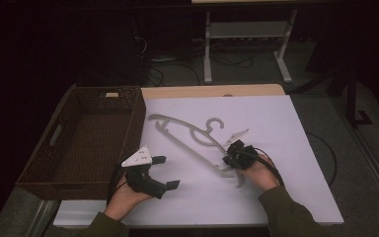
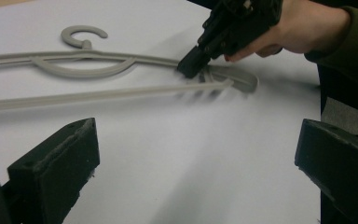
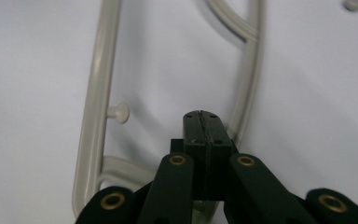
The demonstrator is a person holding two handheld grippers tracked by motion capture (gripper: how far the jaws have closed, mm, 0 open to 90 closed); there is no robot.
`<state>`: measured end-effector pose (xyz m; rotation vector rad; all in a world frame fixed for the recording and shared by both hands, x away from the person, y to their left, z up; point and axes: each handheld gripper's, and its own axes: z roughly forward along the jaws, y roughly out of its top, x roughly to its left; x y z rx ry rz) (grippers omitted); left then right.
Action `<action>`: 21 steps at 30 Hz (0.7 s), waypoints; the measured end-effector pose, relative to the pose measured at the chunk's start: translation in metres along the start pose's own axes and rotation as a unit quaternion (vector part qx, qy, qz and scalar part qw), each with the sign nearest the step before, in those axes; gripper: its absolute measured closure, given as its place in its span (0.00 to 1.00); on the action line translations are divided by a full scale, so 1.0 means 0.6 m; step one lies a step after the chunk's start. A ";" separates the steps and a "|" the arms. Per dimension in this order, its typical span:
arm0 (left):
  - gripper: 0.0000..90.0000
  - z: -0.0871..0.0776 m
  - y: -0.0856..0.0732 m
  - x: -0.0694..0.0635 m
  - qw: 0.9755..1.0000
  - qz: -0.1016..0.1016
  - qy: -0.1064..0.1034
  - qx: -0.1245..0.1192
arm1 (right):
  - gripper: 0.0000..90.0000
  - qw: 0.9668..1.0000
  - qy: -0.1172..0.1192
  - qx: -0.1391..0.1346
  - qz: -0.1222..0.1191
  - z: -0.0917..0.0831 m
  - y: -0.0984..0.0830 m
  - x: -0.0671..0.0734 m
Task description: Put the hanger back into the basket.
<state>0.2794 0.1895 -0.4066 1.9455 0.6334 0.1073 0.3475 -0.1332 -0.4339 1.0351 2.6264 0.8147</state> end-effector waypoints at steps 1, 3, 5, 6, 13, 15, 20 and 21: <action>0.00 0.000 0.000 0.000 1.000 0.000 0.000 0.001 | 1.00 1.000 -0.006 0.000 0.008 -0.004 -0.005 -0.009; 0.00 0.001 -0.001 -0.001 1.000 -0.001 -0.001 0.001 | 1.00 1.000 -0.016 -0.002 0.026 -0.013 -0.014 -0.029; 0.00 0.001 -0.001 -0.001 1.000 -0.001 -0.001 0.001 | 1.00 0.999 -0.022 -0.007 0.039 -0.020 -0.021 -0.044; 0.00 0.001 -0.001 -0.001 1.000 -0.001 -0.001 0.001 | 1.00 0.998 -0.029 -0.012 0.053 -0.029 -0.028 -0.060; 0.00 0.000 -0.002 0.001 1.000 -0.001 0.000 0.002 | 1.00 0.994 -0.076 -0.015 0.073 -0.052 -0.048 -0.105; 0.00 0.000 -0.001 0.001 1.000 -0.001 0.000 0.002 | 1.00 0.993 -0.078 -0.009 0.088 -0.052 -0.059 -0.119; 0.00 0.000 -0.001 0.001 1.000 -0.003 0.000 0.000 | 1.00 0.992 -0.054 -0.053 0.101 -0.072 -0.045 -0.115; 0.00 0.000 -0.001 0.002 1.000 -0.005 0.001 0.001 | 1.00 0.992 -0.054 -0.053 0.101 -0.072 -0.045 -0.115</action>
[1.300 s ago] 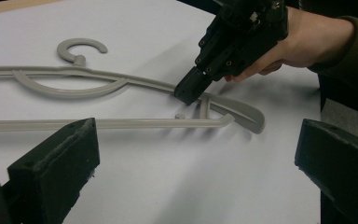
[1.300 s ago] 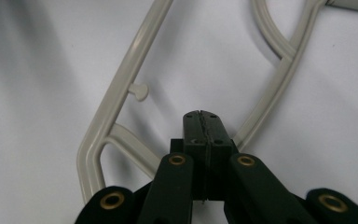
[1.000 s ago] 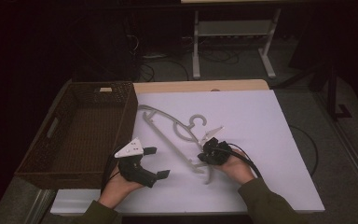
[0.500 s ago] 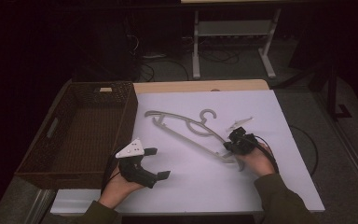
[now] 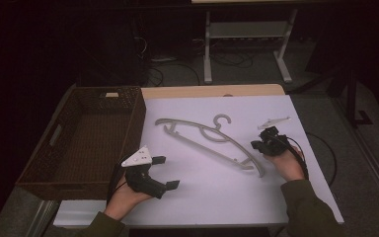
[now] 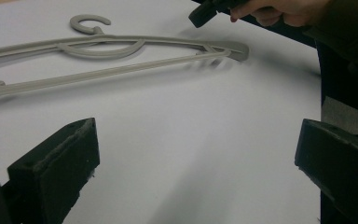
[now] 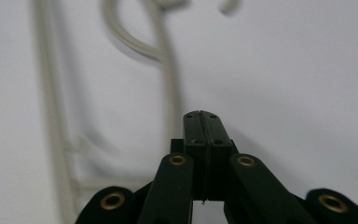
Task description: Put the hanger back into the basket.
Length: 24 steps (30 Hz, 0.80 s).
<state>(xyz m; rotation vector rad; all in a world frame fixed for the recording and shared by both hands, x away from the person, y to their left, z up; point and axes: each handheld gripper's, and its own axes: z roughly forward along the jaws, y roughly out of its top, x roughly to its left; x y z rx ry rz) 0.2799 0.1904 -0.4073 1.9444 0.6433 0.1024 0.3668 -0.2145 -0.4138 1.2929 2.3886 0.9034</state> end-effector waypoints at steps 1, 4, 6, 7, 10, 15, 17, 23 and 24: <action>0.00 0.000 0.000 0.000 1.000 -0.001 0.001 0.000 | 1.00 1.000 0.014 -0.006 -0.001 0.000 0.007 0.008; 0.00 -0.001 0.000 0.000 1.000 0.000 0.001 -0.001 | 1.00 0.999 0.044 -0.012 -0.018 0.011 0.033 0.039; 0.00 0.000 0.000 0.000 1.000 0.000 0.001 -0.001 | 1.00 0.997 0.065 -0.015 -0.030 0.026 0.051 0.058; 0.00 -0.001 0.000 0.001 1.000 0.000 0.001 -0.001 | 1.00 0.997 0.073 -0.015 -0.032 0.035 0.061 0.068; 0.00 -0.001 -0.001 0.001 1.000 -0.002 0.000 -0.002 | 1.00 0.994 0.104 -0.019 -0.038 0.064 0.087 0.095; 0.00 -0.001 -0.001 0.004 1.000 -0.004 0.001 -0.003 | 1.00 0.990 0.128 -0.021 -0.058 0.115 0.128 0.130; 0.00 -0.002 -0.001 0.004 1.000 -0.004 0.001 -0.005 | 1.00 0.989 0.132 -0.018 -0.059 0.138 0.143 0.141; 0.00 -0.003 -0.001 0.006 1.000 -0.005 0.001 -0.004 | 1.00 0.989 0.131 0.007 -0.062 0.193 0.179 0.160; 0.00 -0.004 -0.001 0.006 1.000 -0.006 0.002 -0.005 | 1.00 0.990 0.128 0.012 -0.059 0.200 0.182 0.163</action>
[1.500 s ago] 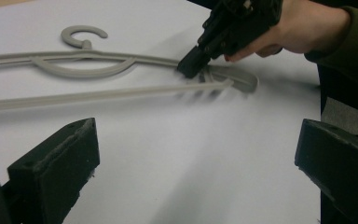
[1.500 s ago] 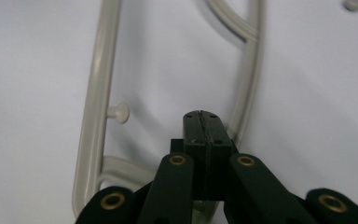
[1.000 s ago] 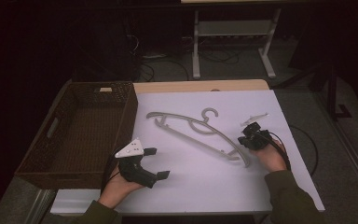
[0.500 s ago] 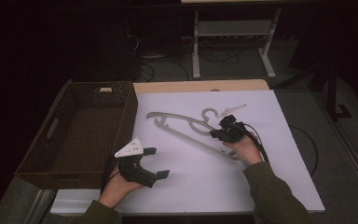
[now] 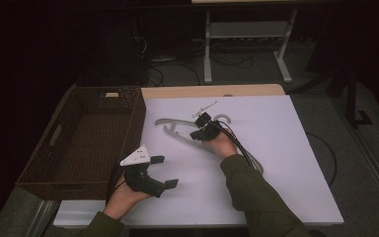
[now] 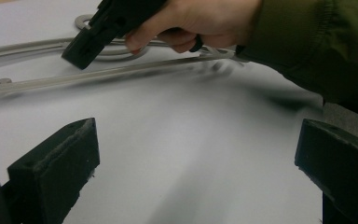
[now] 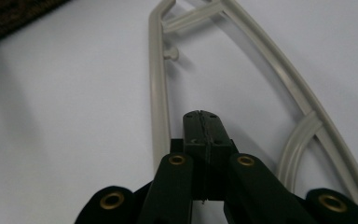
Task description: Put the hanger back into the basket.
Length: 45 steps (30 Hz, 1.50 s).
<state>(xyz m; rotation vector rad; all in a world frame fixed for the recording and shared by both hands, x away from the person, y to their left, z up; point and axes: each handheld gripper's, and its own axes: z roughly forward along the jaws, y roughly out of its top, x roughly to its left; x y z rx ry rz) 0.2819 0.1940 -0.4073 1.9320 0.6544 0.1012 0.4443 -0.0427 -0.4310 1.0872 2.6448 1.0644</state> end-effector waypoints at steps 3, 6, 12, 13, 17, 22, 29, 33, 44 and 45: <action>0.00 -0.001 0.000 0.001 1.000 0.000 0.000 -0.002 | 1.00 1.000 0.005 0.013 -0.010 0.013 -0.001 -0.005; 0.00 -0.002 0.000 0.001 1.000 -0.001 0.001 -0.003 | 1.00 1.000 0.016 0.022 -0.012 0.015 -0.007 -0.001; 0.00 -0.001 0.000 0.000 1.000 0.000 0.002 -0.003 | 1.00 0.997 0.063 0.032 -0.037 0.007 -0.025 0.024; 0.00 0.000 0.000 0.000 1.000 -0.001 0.003 -0.003 | 1.00 0.996 0.070 0.035 -0.046 0.005 -0.031 0.029; 0.00 -0.001 0.000 0.000 1.000 -0.001 0.003 -0.003 | 1.00 0.990 0.106 0.040 -0.084 -0.012 -0.063 0.054; 0.00 0.000 0.000 -0.001 1.000 0.000 0.003 -0.002 | 1.00 0.985 0.122 0.061 -0.109 -0.035 -0.090 0.076; 0.00 0.001 0.000 0.000 1.000 -0.001 0.003 -0.002 | 1.00 0.976 0.145 0.085 -0.140 -0.074 -0.133 0.108; 0.00 0.000 0.001 0.000 1.000 -0.001 0.004 -0.002 | 1.00 0.982 0.124 0.059 -0.130 -0.098 -0.142 0.100; 0.00 0.002 0.000 0.000 1.000 -0.001 0.002 0.000 | 1.00 0.999 0.020 0.040 -0.028 -0.219 -0.236 0.026; 0.00 0.002 0.000 0.000 1.000 0.000 0.003 0.003 | 1.00 0.999 0.014 0.042 -0.022 -0.224 -0.244 0.020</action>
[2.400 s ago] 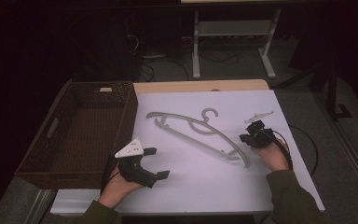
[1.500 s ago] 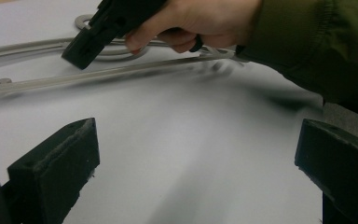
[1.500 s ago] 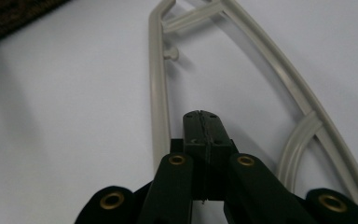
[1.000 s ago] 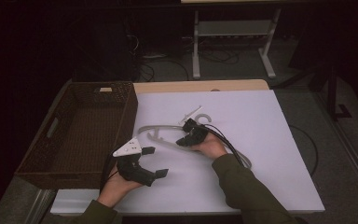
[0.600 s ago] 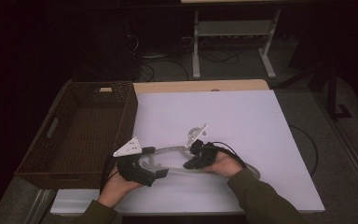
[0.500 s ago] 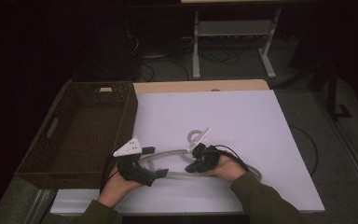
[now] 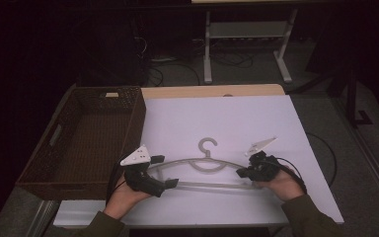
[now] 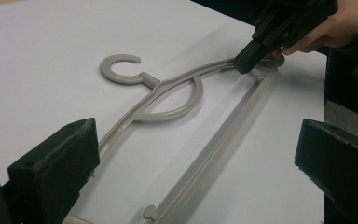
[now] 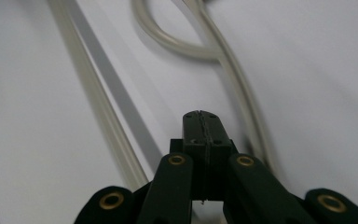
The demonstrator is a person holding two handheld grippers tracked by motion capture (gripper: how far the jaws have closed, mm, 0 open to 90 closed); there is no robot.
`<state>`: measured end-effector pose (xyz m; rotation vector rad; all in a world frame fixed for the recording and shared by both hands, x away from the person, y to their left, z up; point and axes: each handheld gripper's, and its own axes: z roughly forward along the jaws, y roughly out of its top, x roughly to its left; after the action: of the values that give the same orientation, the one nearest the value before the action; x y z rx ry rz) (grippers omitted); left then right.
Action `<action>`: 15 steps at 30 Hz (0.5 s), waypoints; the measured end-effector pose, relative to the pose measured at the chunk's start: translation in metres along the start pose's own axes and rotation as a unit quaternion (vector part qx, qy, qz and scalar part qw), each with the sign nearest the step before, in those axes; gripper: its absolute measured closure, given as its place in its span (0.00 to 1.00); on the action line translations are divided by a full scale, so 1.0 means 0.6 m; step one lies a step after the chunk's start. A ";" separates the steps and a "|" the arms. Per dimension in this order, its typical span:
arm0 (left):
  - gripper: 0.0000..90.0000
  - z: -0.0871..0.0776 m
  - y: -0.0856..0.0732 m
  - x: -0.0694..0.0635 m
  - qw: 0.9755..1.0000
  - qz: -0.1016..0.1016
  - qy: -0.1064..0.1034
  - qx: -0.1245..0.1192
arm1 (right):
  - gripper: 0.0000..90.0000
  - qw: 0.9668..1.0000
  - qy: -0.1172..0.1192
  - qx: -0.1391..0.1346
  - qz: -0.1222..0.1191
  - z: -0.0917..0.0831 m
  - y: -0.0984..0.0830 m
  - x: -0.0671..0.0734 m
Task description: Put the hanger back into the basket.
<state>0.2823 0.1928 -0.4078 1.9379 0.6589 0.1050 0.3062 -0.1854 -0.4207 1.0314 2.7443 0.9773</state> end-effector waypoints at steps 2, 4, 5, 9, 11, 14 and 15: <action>0.00 0.001 0.000 0.000 1.000 -0.001 0.000 0.001 | 1.00 1.000 -0.012 0.006 0.006 -0.004 -0.013 -0.007; 0.00 0.002 0.000 0.000 1.000 -0.001 0.000 0.000 | 1.00 1.000 -0.022 0.013 0.006 -0.005 -0.019 -0.013; 0.00 0.001 0.001 0.000 1.000 0.000 0.000 0.000 | 1.00 0.999 -0.028 0.017 0.008 -0.005 -0.021 -0.014; 0.00 0.001 0.000 0.000 1.000 -0.001 0.000 0.000 | 1.00 0.998 -0.053 0.034 0.007 0.000 -0.023 -0.022; 0.00 0.001 -0.001 0.000 1.000 -0.001 -0.001 0.000 | 1.00 0.998 -0.057 0.032 0.008 0.000 -0.022 -0.028; 0.00 0.001 -0.001 0.000 1.000 -0.002 -0.001 0.001 | 1.00 0.997 -0.073 0.034 0.012 0.002 -0.015 -0.042; 0.00 0.001 -0.001 -0.001 1.000 -0.001 -0.002 0.001 | 1.00 0.996 -0.079 0.033 0.016 0.003 -0.012 -0.049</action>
<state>0.2821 0.1921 -0.4086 1.9392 0.6595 0.0994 0.3252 -0.2065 -0.4313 1.1140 2.6562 0.7762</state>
